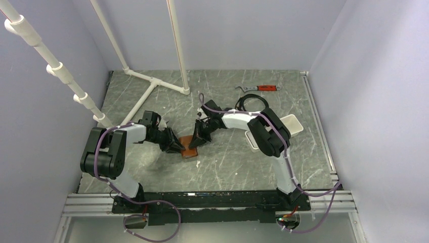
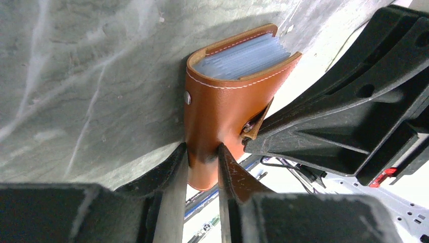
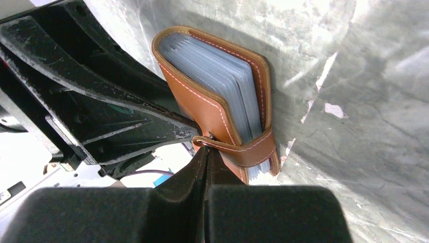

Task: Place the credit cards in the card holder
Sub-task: Close the card holder at the center of the board.

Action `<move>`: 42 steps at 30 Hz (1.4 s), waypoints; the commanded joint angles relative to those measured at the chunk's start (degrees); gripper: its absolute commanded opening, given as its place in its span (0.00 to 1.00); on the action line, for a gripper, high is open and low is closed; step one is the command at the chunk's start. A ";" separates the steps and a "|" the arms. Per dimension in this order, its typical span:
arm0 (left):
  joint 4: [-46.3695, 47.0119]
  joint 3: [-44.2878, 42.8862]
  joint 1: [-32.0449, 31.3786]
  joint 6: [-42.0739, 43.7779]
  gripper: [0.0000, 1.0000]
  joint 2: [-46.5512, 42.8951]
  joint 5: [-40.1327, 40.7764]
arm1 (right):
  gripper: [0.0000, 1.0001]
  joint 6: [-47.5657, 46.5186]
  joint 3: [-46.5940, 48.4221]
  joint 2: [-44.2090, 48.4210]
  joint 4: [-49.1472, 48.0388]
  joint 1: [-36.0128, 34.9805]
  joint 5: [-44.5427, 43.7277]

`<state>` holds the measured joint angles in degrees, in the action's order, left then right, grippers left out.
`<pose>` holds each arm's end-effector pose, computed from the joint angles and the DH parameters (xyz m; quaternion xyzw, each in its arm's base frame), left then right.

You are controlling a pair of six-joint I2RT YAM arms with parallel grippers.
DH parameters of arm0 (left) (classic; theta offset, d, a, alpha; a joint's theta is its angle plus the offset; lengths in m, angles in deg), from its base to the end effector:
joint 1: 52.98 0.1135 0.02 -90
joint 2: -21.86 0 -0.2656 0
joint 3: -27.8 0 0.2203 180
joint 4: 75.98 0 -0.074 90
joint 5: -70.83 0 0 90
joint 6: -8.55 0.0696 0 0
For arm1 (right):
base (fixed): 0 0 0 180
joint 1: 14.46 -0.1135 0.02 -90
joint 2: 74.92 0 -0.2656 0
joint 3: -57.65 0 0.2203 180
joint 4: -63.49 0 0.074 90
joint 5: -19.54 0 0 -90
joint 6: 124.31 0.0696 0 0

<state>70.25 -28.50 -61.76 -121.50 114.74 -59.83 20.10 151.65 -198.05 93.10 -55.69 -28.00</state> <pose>0.2430 -0.0834 0.1281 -0.1919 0.9057 -0.3779 0.0042 0.2869 0.3139 0.1215 -0.0061 -0.9029 -0.4203 0.0898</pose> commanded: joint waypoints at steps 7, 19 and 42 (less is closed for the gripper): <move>1.77 0.49 -2.50 0.71 0.29 -1.84 -1.16 | 0.00 -16.51 18.51 -17.79 34.03 -0.87 -25.95; 0.03 -1.70 -4.06 0.98 0.30 -3.64 0.73 | 0.00 -18.26 43.98 -31.03 51.73 -4.24 -34.26; -2.77 -3.40 -0.13 2.22 0.48 -6.33 -2.01 | 0.17 -19.24 62.67 -42.85 53.90 -6.32 -40.18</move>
<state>67.74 -28.89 -63.73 -119.58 110.52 -55.88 5.04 214.00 -227.38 159.57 -61.77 -43.58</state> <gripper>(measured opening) 0.447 0.149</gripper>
